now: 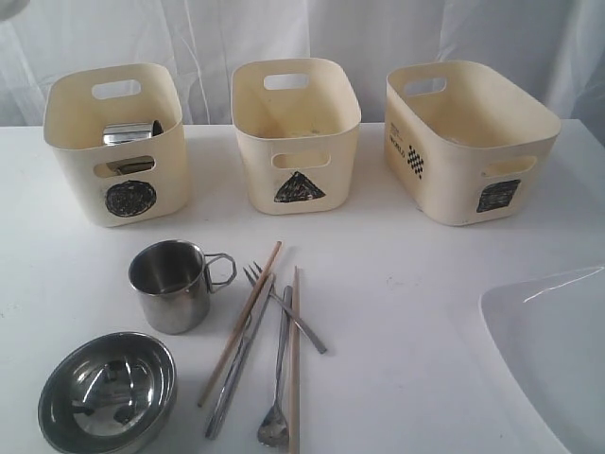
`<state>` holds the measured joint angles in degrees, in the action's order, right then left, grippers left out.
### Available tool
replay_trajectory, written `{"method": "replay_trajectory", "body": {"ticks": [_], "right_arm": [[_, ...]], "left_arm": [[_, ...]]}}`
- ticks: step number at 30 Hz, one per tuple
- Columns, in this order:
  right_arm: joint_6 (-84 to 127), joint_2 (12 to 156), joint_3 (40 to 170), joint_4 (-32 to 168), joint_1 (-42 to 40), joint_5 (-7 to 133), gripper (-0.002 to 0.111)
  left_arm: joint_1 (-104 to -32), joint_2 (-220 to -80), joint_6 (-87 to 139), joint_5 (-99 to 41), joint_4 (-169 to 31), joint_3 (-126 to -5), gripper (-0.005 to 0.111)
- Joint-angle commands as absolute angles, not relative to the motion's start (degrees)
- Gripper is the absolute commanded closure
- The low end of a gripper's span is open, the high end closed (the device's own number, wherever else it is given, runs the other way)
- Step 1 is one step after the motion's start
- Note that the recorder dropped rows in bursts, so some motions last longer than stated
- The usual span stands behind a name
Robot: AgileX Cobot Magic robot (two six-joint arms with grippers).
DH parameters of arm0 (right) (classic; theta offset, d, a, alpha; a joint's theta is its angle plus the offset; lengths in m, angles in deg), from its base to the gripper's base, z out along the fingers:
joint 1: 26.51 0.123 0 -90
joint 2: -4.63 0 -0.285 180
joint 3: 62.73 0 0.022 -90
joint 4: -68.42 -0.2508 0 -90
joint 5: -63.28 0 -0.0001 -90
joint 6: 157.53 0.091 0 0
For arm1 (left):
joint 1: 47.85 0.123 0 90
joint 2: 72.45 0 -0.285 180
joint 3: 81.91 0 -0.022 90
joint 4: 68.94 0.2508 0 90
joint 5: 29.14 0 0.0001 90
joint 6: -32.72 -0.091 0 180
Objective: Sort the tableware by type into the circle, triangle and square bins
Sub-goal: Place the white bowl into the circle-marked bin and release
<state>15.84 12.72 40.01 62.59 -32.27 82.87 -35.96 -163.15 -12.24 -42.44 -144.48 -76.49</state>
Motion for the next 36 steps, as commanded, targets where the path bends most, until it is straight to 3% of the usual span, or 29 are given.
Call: {"method": "replay_trajectory", "body": {"ticks": [1,8,13,15,21,25,36], "right_arm": [[15.9,12.4,40.1,62.7,-32.2,82.5,0.108],[17.4,12.4,40.1,62.7,-32.2,82.5,0.108],[17.6,12.4,40.1,62.7,-32.2,82.5,0.108],[17.6,12.4,40.1,62.7,-32.2,82.5,0.108],[17.6,12.4,40.1,62.7,-32.2,82.5,0.108],[17.6,12.4,40.1,62.7,-32.2,82.5,0.108],[17.6,12.4,40.1,62.7,-32.2,82.5,0.108]], "left_arm": [[-38.4,-169.7,-34.2,-41.7,-163.6,-81.3,0.107],[-44.7,-185.1,-62.6,-41.1,-168.9,-93.8,0.107],[-45.9,-190.9,-70.8,-40.9,-168.9,-95.1,0.106],[-46.3,-191.8,-70.8,-40.8,-168.9,-95.1,0.100],[-46.3,-193.9,-71.0,-38.8,-168.9,-95.1,0.065],[-46.3,-194.3,-71.0,-38.0,-168.9,-95.1,0.051],[-46.3,-187.9,-53.2,-51.4,-162.2,-95.1,0.049]]}}
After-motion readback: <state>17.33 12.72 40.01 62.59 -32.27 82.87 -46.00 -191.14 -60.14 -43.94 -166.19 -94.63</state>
